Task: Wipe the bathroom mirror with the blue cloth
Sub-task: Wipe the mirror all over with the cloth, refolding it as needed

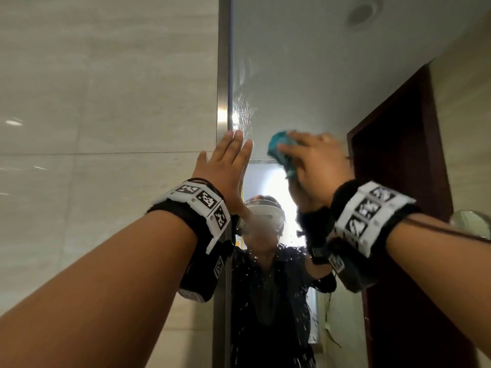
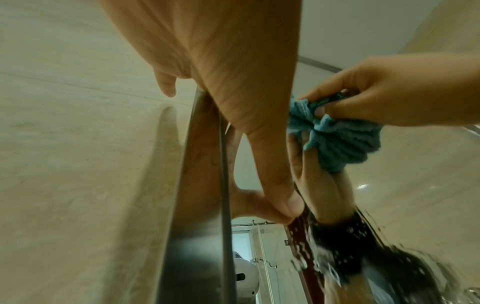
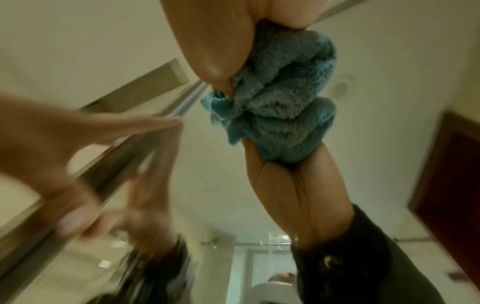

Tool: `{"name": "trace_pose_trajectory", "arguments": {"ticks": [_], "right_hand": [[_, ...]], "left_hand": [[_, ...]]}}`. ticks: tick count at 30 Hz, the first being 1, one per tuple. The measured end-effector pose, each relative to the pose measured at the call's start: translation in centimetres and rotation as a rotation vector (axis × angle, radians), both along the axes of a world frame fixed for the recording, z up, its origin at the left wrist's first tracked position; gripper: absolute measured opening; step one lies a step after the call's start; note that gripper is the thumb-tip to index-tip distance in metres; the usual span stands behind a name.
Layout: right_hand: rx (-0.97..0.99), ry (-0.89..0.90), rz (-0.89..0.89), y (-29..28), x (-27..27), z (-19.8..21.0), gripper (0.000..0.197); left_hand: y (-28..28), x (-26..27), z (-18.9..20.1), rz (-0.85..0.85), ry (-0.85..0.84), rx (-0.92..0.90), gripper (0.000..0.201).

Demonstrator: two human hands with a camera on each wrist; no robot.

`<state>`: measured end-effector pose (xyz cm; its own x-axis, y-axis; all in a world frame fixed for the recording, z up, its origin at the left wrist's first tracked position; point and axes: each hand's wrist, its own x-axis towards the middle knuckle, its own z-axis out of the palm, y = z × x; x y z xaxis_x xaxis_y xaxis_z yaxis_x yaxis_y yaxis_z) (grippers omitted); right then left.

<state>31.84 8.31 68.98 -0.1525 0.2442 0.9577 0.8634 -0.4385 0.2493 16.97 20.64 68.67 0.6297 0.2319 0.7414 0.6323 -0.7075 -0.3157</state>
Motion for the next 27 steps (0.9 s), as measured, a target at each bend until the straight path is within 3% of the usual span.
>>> {"name": "trace_pose_trajectory", "arguments": {"ticks": [4, 7, 11, 13, 19, 21, 25, 27], "right_hand": [[-0.25, -0.162, 0.052, 1.8, -1.5, -6.2, 0.058], [-0.315, -0.129, 0.024, 0.7, -1.9, -4.8, 0.051], [0.076, 0.134, 0.091, -2.3, 1.9, 0.2, 0.038], [0.11, 0.194, 0.103, -3.1, 2.8, 0.4, 0.038], [-0.196, 0.053, 0.068, -2.5, 0.1, -6.3, 0.041], [-0.241, 0.025, 0.052, -3.2, 0.4, -5.5, 0.039], [0.067, 0.238, 0.135, -3.8, 1.8, -1.8, 0.035], [0.148, 0.297, 0.09, -3.6, 1.7, -1.6, 0.035]], "left_hand": [[-0.3, 0.1, 0.1, 0.031, 0.013, 0.015, 0.146], [-0.7, -0.1, 0.1, 0.049, 0.019, 0.001, 0.147], [-0.6, -0.1, 0.2, 0.036, 0.027, -0.027, 0.149], [-0.6, -0.1, 0.2, 0.033, 0.03, -0.034, 0.149], [-0.6, -0.1, 0.1, 0.012, 0.011, -0.039, 0.15], [-0.7, 0.0, 0.1, 0.021, 0.014, -0.04, 0.15], [-0.7, 0.0, 0.2, 0.024, 0.01, -0.043, 0.151], [-0.7, 0.0, 0.2, 0.021, 0.009, -0.043, 0.151]]}}
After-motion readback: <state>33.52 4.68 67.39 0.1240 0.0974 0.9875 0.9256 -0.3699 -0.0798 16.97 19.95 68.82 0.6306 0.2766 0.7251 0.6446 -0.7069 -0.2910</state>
